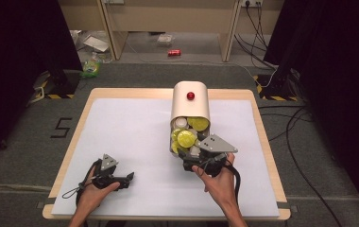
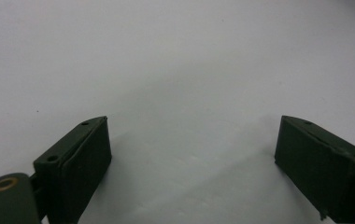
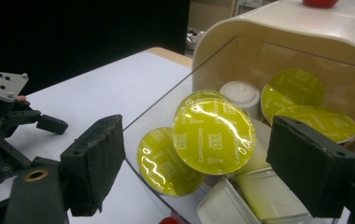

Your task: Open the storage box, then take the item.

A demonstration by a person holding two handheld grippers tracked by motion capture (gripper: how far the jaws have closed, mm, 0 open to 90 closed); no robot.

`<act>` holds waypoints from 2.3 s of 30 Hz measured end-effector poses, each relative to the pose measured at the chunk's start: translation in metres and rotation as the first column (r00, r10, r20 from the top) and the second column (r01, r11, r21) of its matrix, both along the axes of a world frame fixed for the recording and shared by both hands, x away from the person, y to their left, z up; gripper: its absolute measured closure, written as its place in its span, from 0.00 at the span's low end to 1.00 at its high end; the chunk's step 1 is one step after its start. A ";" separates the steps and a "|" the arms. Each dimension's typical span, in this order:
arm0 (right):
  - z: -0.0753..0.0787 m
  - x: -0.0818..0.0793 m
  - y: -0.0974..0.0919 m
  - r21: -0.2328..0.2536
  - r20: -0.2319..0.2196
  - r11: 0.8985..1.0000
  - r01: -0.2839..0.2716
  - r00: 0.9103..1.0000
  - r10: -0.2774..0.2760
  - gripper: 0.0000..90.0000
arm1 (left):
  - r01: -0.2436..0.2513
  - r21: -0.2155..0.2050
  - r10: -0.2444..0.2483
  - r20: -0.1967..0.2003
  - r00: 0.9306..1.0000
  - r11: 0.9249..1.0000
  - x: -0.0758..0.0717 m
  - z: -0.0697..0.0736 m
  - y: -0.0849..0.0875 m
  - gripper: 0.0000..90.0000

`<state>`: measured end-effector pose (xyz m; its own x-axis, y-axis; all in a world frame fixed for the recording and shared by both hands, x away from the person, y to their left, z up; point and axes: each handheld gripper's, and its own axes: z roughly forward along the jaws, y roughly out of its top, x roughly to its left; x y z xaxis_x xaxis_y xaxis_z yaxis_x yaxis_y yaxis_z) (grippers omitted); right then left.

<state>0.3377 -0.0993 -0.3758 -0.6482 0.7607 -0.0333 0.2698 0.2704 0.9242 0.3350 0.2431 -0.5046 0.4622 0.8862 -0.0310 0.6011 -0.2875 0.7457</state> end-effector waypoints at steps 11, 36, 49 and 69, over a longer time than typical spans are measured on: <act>-0.002 0.011 0.004 -0.014 -0.024 1.000 0.028 0.999 -0.028 0.21 | 0.000 0.000 0.000 0.000 1.000 1.000 0.000 0.000 0.000 0.11; -0.007 0.025 0.018 -0.060 -0.053 0.997 0.040 0.998 -0.043 0.20 | 0.000 -0.001 0.000 0.000 1.000 1.000 0.000 0.000 0.000 0.11; -0.010 0.029 0.020 -0.065 -0.064 0.997 0.045 0.997 -0.050 0.23 | 0.000 -0.002 0.000 0.000 1.000 1.000 0.000 0.000 0.000 0.11; -0.008 0.023 0.025 -0.133 -0.007 0.990 0.044 0.999 -0.045 0.37 | 0.000 -0.002 0.000 0.000 1.000 1.000 0.000 0.000 0.000 0.11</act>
<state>0.3604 -0.0741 -0.3842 -0.6148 0.7779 -0.1299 0.2929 0.3781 0.8782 0.3350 0.2434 -0.5047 0.4625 0.8860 -0.0329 0.6009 -0.2860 0.7464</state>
